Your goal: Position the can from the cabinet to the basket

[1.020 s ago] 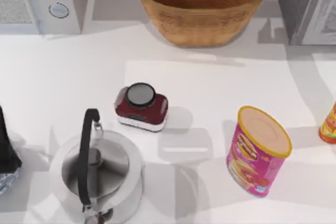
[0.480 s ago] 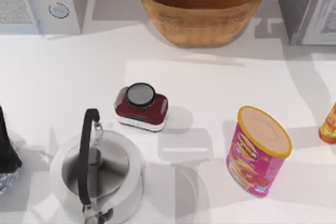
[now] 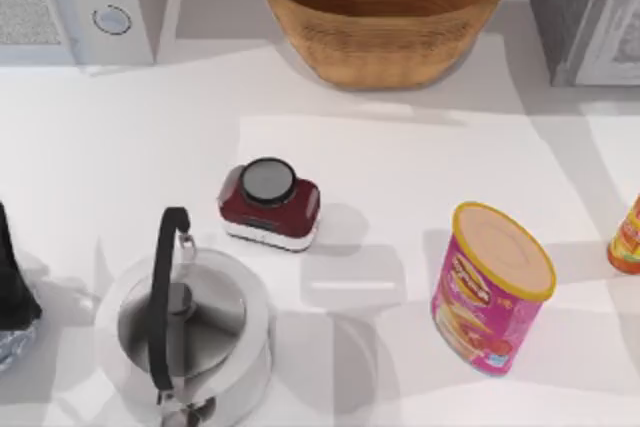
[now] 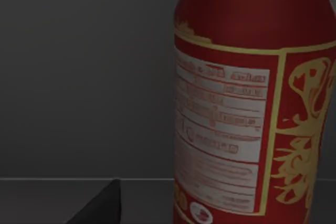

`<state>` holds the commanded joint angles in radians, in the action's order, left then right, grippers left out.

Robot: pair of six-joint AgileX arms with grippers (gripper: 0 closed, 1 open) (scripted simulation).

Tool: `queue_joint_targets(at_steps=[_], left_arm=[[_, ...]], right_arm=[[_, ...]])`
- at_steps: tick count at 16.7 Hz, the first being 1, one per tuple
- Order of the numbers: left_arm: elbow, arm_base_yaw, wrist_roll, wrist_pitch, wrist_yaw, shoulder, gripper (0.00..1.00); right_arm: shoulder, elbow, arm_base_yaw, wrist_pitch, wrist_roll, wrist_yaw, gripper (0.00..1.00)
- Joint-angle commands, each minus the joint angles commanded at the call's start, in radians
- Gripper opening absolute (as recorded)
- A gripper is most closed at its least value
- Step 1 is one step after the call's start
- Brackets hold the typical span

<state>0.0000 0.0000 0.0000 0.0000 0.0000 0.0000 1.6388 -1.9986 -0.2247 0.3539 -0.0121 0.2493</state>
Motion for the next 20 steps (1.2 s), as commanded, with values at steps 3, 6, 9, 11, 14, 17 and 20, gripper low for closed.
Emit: queue_joint_targets(at_steps=[3,6,9,11,14,17,20], left_arm=[[0.000,0.000,0.000,0.000,0.000,0.000,1.00],[0.000,0.000,0.000,0.000,0.000,0.000,1.00],[0.000,0.000,0.000,0.000,0.000,0.000,1.00],[0.000,0.000,0.000,0.000,0.000,0.000,1.00],[0.000,0.000,0.000,0.000,0.000,0.000,1.00],[0.000,0.000,0.000,0.000,0.000,0.000,1.00],[0.000,0.000,0.000,0.000,0.000,0.000,1.00]], right_arm=[[0.009,-0.008,-0.001,-0.002,0.000,0.002,1.00],[0.018,-0.018,0.005,0.002,0.000,-0.002,1.00],[0.086,-0.107,0.011,0.019,0.000,-0.010,1.00],[0.147,-0.186,0.019,0.037,0.000,-0.016,1.00],[0.233,-0.296,0.031,0.061,0.001,-0.027,1.00],[0.280,-0.356,0.038,0.074,0.001,-0.034,1.00],[0.281,-0.358,0.038,0.074,0.001,-0.034,1.00]])
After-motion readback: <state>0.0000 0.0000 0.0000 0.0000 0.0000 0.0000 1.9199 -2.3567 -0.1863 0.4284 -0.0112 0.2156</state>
